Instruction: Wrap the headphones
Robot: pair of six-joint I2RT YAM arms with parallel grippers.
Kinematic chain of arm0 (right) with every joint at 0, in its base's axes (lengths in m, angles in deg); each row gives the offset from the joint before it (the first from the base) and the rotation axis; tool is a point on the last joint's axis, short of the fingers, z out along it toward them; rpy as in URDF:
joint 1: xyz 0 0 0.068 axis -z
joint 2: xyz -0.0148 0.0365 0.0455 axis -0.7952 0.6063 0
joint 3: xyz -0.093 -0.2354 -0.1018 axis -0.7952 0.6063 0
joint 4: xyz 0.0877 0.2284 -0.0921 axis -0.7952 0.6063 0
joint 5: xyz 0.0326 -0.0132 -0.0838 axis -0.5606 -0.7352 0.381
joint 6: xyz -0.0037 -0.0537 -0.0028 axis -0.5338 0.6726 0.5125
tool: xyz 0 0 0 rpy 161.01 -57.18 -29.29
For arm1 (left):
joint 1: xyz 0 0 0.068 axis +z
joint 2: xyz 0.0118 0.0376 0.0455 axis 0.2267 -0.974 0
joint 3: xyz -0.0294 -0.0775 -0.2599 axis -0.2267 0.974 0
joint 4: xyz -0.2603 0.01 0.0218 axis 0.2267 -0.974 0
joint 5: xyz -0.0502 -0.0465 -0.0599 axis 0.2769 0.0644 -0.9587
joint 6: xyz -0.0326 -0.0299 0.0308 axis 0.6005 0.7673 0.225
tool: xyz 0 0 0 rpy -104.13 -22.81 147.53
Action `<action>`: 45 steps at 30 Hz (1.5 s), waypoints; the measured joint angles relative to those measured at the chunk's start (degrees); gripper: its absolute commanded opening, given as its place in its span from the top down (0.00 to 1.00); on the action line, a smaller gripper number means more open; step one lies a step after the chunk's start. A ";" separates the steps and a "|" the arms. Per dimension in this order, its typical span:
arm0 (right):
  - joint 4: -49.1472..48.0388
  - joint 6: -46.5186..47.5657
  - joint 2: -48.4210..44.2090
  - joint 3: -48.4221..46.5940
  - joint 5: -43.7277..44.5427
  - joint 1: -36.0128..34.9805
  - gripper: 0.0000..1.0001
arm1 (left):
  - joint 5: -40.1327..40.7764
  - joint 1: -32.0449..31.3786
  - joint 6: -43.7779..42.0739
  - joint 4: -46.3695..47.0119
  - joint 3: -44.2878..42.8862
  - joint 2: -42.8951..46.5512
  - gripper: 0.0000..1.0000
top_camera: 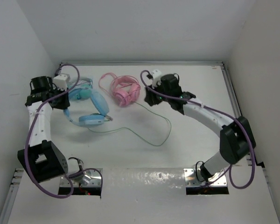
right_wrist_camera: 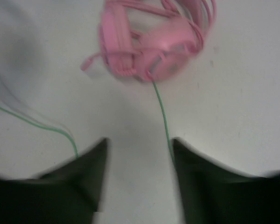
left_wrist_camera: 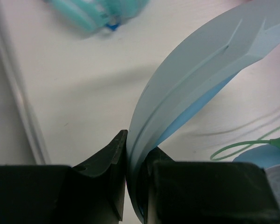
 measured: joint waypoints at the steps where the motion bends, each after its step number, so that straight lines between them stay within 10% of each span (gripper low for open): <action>1: -0.70 1.36 2.47 -4.35 -1.62 -0.48 0.02 | 0.24 2.25 0.35 0.35 0.07 0.00 1.00; 13: 7.45 15.15 44.50 -52.68 -11.17 -5.29 0.01 | 5.75 10.54 0.74 3.23 6.01 1.62 1.00; 21: 11.80 18.14 48.33 -52.92 -9.62 -7.48 0.21 | 5.66 11.47 0.61 3.52 6.23 1.60 1.00; 28: 15.21 19.69 49.35 -55.65 -6.86 -8.41 0.67 | 5.07 11.47 0.63 3.63 6.23 1.60 1.00; 45: 4.04 12.04 58.60 -66.79 -6.05 -8.50 0.78 | 4.83 11.50 0.59 4.22 7.58 1.51 1.00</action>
